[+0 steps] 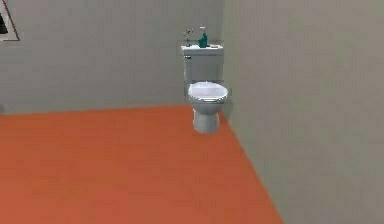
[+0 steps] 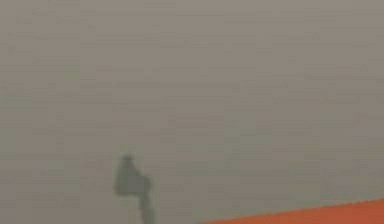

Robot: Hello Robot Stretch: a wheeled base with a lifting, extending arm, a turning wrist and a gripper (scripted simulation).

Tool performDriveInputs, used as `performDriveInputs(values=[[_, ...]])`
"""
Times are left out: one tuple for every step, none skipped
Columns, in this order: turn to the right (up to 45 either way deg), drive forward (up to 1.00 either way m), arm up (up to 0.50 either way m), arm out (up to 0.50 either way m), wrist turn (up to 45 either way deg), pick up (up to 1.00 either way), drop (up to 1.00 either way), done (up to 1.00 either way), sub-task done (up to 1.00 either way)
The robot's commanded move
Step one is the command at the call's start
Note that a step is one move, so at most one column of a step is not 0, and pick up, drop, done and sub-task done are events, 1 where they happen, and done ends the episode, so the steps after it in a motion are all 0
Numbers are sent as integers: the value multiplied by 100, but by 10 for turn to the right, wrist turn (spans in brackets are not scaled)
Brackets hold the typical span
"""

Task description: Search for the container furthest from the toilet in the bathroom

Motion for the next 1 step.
performDriveInputs(values=[[0, 100, 0, 0, 0, 0, 0, 0, 0]])
